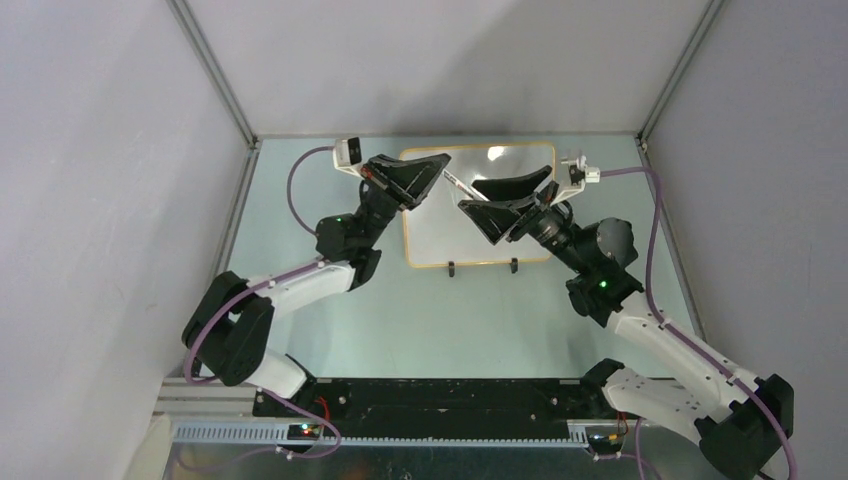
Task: Write a sentence on the whiteboard
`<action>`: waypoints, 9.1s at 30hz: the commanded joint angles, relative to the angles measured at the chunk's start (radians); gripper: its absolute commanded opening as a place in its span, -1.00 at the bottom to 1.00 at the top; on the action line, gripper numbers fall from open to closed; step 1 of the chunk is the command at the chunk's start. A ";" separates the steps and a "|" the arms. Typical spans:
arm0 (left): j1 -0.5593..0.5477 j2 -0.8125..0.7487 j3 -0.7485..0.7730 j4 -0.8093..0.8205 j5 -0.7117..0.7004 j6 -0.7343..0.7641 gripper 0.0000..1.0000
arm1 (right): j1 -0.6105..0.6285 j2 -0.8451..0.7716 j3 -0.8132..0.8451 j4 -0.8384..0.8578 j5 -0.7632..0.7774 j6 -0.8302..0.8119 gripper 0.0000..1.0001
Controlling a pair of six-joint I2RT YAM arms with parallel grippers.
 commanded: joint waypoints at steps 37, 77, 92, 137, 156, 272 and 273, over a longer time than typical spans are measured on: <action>-0.027 0.005 0.009 0.039 -0.043 -0.064 0.06 | 0.024 0.082 0.145 -0.033 0.016 -0.030 -1.00; 0.544 0.120 0.191 -0.775 0.327 0.828 0.99 | 0.211 0.834 1.677 -1.853 0.998 -0.045 -1.00; 0.564 0.158 0.159 -0.642 0.404 0.736 0.99 | 0.045 0.445 0.993 -1.353 0.615 -0.068 -1.00; 0.555 0.597 0.447 -0.268 0.763 0.283 0.26 | 0.180 0.641 0.700 -0.853 0.688 -0.207 -1.00; 0.541 0.558 0.393 -0.299 0.764 0.322 0.22 | 0.219 0.525 0.558 -0.766 0.867 -0.244 -1.00; 0.552 0.724 0.520 -0.122 0.829 0.119 -0.53 | 0.204 0.713 0.726 -0.743 0.838 -0.320 -1.00; 0.552 0.726 0.522 -0.116 0.830 0.115 -0.54 | 0.205 0.713 0.727 -0.743 0.836 -0.320 -1.00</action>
